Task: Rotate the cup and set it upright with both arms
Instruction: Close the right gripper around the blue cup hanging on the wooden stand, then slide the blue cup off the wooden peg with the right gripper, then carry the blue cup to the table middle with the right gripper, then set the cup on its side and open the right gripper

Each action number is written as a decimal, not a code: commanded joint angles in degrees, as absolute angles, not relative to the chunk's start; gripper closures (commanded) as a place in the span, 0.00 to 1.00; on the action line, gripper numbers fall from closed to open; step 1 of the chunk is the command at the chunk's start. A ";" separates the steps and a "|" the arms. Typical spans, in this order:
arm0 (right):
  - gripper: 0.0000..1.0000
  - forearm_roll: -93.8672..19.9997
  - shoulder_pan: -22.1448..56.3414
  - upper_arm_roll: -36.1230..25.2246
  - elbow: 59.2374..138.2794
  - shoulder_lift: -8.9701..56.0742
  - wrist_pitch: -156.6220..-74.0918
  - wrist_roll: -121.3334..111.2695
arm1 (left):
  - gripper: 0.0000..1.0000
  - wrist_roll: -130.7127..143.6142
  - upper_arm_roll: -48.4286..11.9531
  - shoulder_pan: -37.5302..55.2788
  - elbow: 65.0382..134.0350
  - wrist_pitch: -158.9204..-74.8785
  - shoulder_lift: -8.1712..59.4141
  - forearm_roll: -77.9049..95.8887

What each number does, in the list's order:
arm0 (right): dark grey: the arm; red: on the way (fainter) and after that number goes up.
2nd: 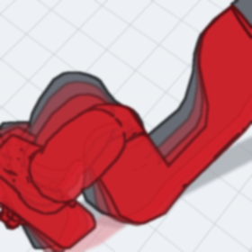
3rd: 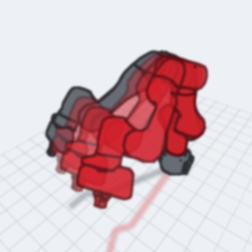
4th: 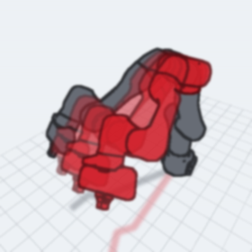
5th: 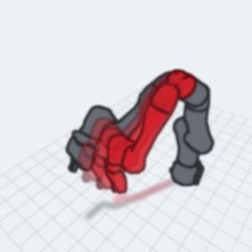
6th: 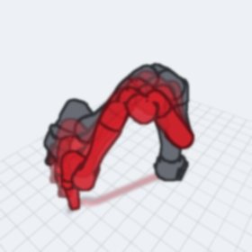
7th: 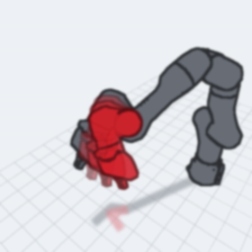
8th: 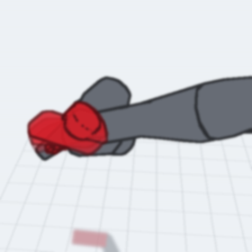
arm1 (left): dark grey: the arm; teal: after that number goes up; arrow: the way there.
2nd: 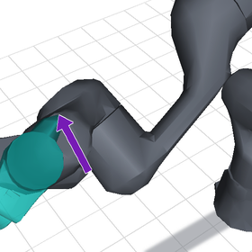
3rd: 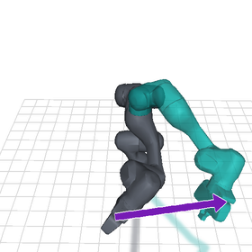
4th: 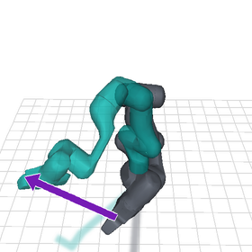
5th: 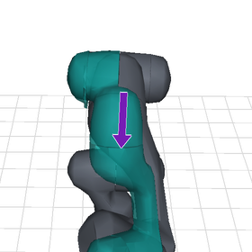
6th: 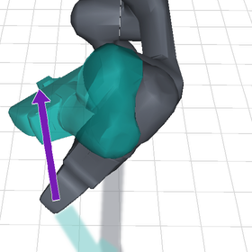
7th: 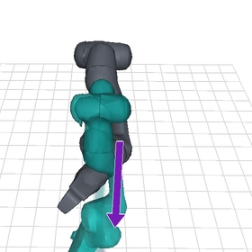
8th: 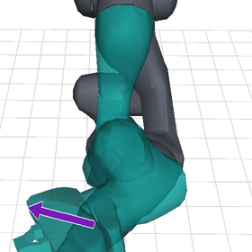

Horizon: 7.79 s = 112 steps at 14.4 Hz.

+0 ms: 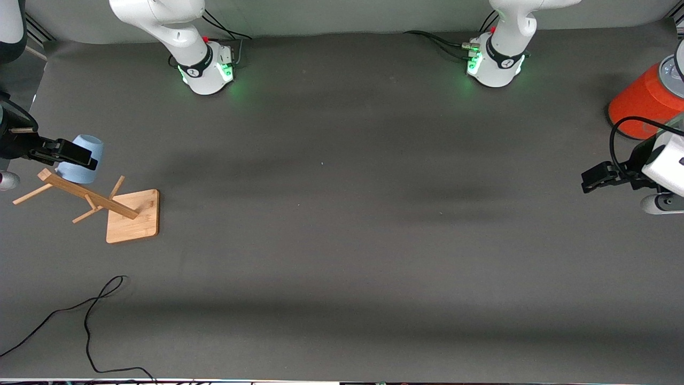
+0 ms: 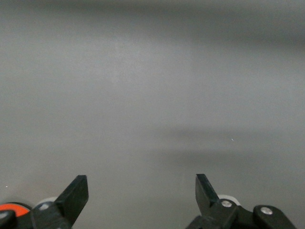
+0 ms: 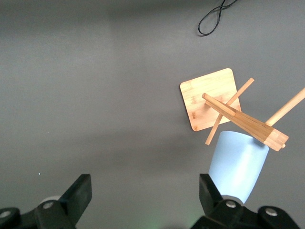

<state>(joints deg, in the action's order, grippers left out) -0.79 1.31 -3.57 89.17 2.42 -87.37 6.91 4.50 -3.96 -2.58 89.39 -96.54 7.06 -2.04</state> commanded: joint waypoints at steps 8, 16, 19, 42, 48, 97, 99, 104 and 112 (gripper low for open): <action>0.00 -0.18 2.02 -10.09 90.95 0.19 -86.14 8.16 | 0.00 5.27 -2.90 -1.84 88.33 -95.71 8.35 -2.99; 0.00 -0.18 2.11 -19.95 98.43 -5.18 -86.66 16.08 | 0.00 5.18 -1.58 -2.02 87.45 -92.64 7.29 -2.99; 0.00 -0.88 2.28 -19.95 102.46 -5.53 -89.89 16.26 | 0.00 5.19 -1.15 -2.02 87.28 -92.64 7.21 -2.99; 0.70 -2.72 2.29 -19.51 124.80 -12.47 -109.88 17.93 | 0.00 5.63 -0.79 -1.85 87.98 -93.52 8.00 -2.29; 0.70 -2.64 5.53 -18.72 124.98 -21.08 -100.30 30.21 | 0.00 5.62 -0.79 -1.85 88.33 -93.60 8.00 -2.29; 0.00 27.33 47.20 18.02 57.48 62.14 -117.60 158.20 | 0.00 4.57 -0.79 -3.16 88.86 -97.56 13.62 -2.46; 0.00 27.33 47.20 18.02 57.48 62.14 -117.60 158.12 | 0.00 4.57 -0.79 -2.90 88.86 -97.56 13.62 -2.46; 0.00 26.90 47.02 18.37 57.31 59.43 -113.84 157.33 | 0.00 4.57 -0.79 -2.81 88.86 -97.56 13.71 -2.55; 0.00 15.73 38.60 18.81 58.09 39.84 -88.54 133.38 | 0.00 5.09 -1.23 -2.46 88.77 -97.82 13.71 -2.37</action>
